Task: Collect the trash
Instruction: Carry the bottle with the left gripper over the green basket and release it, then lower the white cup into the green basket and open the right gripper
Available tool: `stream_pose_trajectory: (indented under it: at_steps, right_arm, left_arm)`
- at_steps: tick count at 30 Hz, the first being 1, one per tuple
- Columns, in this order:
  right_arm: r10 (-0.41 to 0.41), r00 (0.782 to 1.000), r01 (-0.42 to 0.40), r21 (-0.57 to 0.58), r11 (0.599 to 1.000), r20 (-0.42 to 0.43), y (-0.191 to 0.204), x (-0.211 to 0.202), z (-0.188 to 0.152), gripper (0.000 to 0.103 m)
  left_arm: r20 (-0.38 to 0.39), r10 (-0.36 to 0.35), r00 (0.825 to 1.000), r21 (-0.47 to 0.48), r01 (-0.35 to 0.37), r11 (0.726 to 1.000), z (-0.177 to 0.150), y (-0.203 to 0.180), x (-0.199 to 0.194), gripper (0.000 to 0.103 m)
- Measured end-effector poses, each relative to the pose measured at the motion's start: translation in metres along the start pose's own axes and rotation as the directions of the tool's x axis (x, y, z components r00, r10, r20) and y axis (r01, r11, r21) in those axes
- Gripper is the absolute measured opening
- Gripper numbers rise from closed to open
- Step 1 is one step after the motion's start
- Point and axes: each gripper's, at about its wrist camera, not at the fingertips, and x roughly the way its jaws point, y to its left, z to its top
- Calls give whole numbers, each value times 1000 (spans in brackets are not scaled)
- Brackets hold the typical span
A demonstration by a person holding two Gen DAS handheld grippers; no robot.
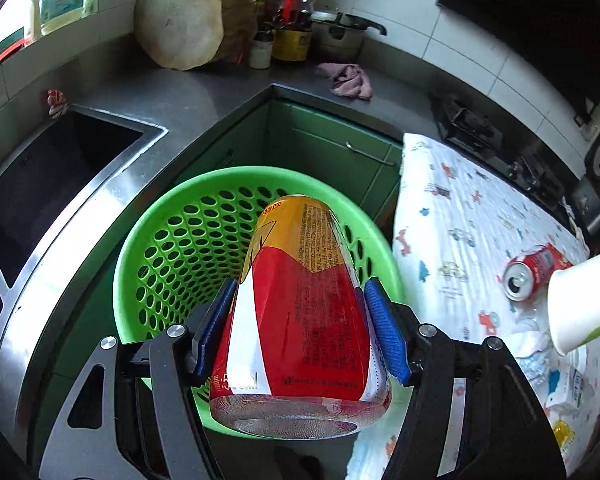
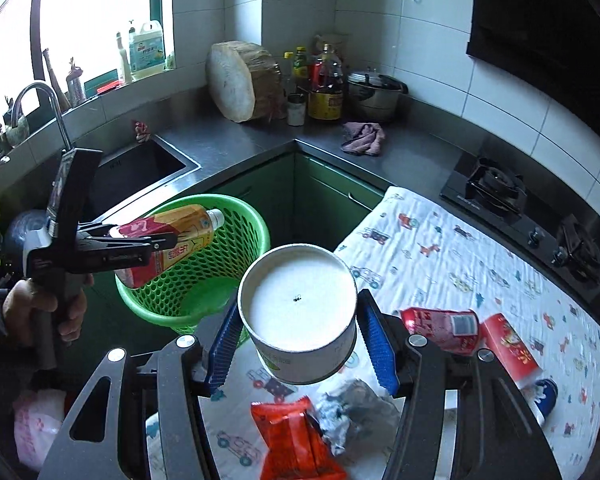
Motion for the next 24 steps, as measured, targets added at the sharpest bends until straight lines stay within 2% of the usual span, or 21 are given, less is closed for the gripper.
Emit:
stream_pose_trajectory:
  at_steps: [7,12,20,24]
  right_arm:
    - [45,997,-47,-30,998,-65,31,53,20,55]
    - [62,992,-67,-39,997,-106,37,83,25,55]
    - [87,986,-94,-48,994,-144,49,114,32,55]
    - [106,983,-115,-47,992,-153,58,128,37,55]
  left_arm:
    - [-133,27,991,-37,-33,999,-5,29,64,64]
    - [-179,20,984,-65,-32,997,-12,41,87,65]
    - [-177,7,984,-98,-25,995,-14,56,93,65]
    - [-149,-4,989,-113,-14,993,-17,62,83,67]
